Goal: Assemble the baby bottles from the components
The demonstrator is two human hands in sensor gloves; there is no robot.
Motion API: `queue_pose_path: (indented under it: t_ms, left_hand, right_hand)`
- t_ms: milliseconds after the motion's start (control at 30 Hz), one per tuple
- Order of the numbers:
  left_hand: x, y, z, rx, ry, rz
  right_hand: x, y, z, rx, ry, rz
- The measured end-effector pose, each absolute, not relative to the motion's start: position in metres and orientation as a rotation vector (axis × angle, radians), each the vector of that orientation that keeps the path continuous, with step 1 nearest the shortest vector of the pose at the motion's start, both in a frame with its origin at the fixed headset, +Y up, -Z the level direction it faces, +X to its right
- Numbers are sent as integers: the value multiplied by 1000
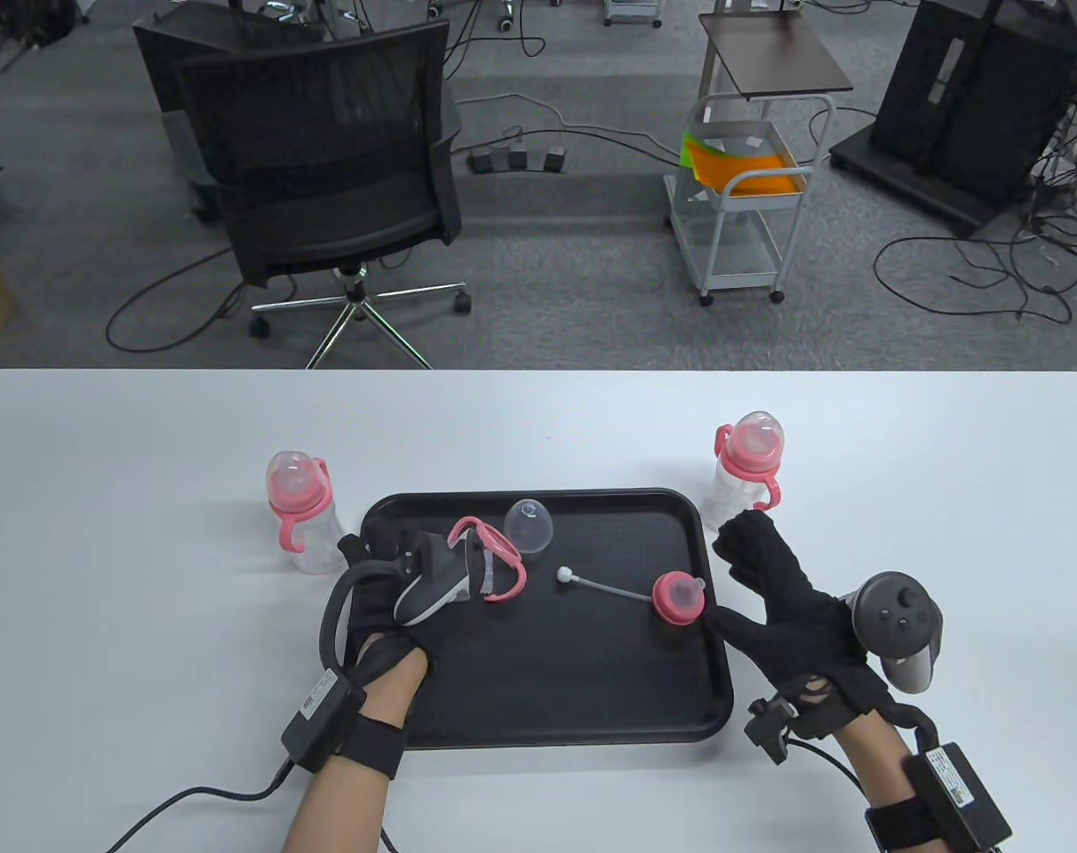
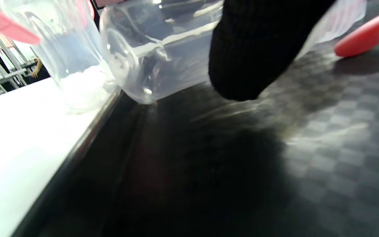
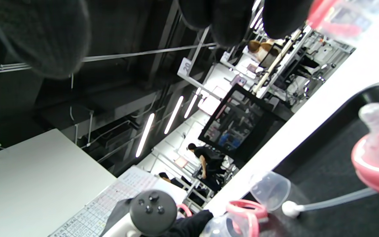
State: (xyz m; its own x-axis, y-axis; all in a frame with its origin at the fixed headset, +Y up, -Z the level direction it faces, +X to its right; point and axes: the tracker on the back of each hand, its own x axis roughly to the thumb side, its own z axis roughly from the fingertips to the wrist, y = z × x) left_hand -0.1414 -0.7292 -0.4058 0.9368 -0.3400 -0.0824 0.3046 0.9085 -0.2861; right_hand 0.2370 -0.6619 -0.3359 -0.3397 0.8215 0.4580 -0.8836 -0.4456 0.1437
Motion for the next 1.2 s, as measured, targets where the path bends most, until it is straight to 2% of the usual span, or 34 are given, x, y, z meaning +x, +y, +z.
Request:
queue_pose_path:
  t_ms: [333, 667, 767, 967, 1033, 1200]
  left_hand:
    - [-143, -729, -403, -210, 141, -319]
    - [-144, -681, -377, -226, 138, -391]
    - [-146, -663, -364, -185, 86, -281]
    - [-132, -634, -342, -92, -136, 141]
    - [-123, -632, -338, -73, -219, 331]
    - [-107, -641, -333, -26, -312, 519]
  right_hand:
    - [227, -661, -330, 624, -139, 1987]
    - [226, -662, -328, 632, -134, 1982]
    - [226, -663, -327, 635, -132, 1975]
    - [224, -665, -327, 629, -114, 1953]
    - [225, -664, -326, 626, -145, 1959]
    - [225, -666, -327, 612, -127, 1931]
